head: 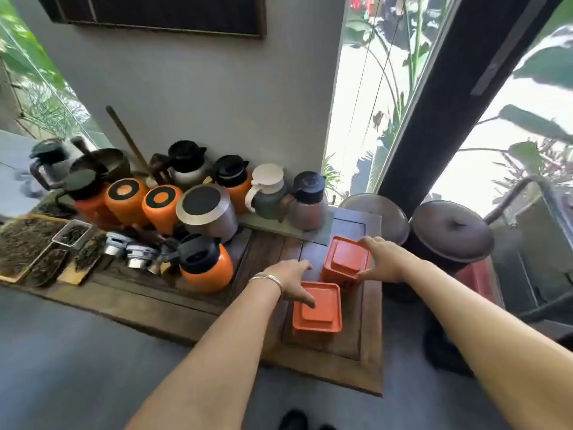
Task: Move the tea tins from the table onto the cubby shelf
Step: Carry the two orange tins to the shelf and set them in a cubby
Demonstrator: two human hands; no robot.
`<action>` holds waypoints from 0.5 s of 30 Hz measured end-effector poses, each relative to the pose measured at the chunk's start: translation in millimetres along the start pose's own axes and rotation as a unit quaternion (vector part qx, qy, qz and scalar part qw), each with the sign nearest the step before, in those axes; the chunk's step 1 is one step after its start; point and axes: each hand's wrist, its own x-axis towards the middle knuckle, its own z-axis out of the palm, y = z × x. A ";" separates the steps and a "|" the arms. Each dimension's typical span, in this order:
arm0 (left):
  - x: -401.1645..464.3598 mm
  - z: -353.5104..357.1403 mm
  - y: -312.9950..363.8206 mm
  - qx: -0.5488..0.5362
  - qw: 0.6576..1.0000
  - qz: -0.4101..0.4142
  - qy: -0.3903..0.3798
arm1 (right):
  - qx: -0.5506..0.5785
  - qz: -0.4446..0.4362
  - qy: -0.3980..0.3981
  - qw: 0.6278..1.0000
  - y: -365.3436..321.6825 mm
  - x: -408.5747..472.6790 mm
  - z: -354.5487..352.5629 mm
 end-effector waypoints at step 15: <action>37.2 91.2 -5.8 0.133 0.991 0.026 -0.016 | -0.061 -0.022 0.023 0.998 35.9 95.6 53.5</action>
